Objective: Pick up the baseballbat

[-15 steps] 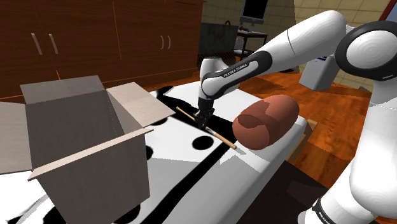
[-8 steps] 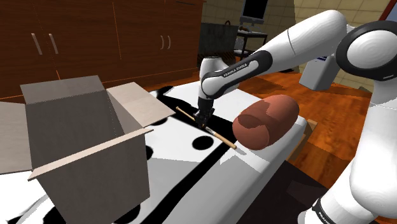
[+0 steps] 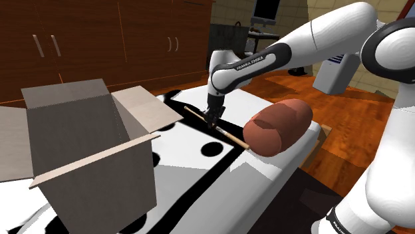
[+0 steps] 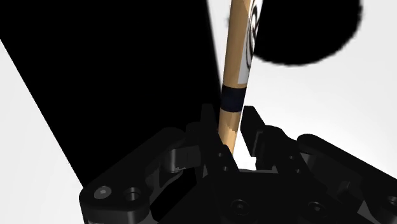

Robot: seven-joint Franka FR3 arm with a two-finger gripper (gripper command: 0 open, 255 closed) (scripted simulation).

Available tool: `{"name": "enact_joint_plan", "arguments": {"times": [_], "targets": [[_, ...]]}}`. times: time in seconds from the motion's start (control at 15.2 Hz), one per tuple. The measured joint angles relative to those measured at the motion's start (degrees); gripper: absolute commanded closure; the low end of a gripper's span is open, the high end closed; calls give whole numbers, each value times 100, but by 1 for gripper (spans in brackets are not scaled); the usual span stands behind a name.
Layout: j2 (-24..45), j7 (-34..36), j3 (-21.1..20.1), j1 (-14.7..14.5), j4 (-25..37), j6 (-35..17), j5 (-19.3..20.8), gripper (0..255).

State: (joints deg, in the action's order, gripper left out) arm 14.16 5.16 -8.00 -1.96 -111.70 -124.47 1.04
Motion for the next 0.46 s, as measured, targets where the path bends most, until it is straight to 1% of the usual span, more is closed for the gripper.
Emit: {"name": "enact_joint_plan", "arguments": {"times": [0.46], "targets": [[-231,-26,-9,13,225,453,-40,255]]}}
